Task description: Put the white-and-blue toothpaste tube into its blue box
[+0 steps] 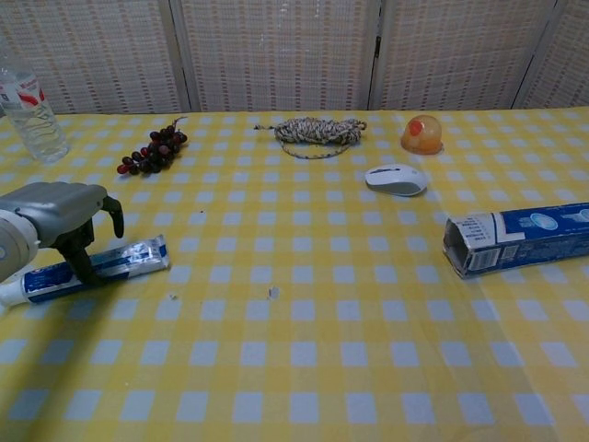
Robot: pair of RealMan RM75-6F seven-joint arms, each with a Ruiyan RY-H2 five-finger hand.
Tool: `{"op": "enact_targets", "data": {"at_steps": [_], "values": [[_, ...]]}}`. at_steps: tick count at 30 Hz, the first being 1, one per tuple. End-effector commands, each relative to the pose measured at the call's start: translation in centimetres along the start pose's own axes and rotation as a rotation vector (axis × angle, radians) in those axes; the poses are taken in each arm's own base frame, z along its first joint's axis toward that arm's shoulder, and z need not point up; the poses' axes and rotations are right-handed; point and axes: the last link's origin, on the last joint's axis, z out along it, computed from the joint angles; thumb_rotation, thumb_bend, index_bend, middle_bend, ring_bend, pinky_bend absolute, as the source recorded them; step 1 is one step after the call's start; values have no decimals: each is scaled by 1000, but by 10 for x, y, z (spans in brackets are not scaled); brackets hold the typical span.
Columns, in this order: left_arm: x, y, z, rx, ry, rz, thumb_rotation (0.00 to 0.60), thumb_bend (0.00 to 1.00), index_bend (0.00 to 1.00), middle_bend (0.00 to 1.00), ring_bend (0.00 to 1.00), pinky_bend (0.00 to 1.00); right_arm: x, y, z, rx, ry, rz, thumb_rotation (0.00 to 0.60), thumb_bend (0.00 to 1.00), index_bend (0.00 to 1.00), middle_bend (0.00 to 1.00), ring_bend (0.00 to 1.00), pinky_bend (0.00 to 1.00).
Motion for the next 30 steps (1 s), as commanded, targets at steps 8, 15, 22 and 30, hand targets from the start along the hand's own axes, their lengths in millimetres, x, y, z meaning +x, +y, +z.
{"op": "enact_targets", "data": {"at_steps": [8, 15, 22, 30], "values": [[-8, 0, 6, 3, -6, 14, 600, 184, 446, 1000, 1000, 1000, -1, -1, 0, -3, 6, -11, 600, 313, 0, 0, 0, 0], [-11, -2, 11, -10, -14, 3, 600, 386, 474, 1000, 1000, 1000, -1, -1, 0, -3, 9, -16, 600, 313, 0, 0, 0, 0], [-14, -3, 15, -18, -3, -8, 600, 663, 700, 1000, 1000, 1000, -1, 0, 1, -5, 8, -18, 600, 313, 0, 0, 0, 0], [-7, -3, 12, -70, 76, -62, 600, 802, 874, 1000, 1000, 1000, -4, -2, 1, 0, -3, -21, 600, 313, 0, 0, 0, 0]]}}
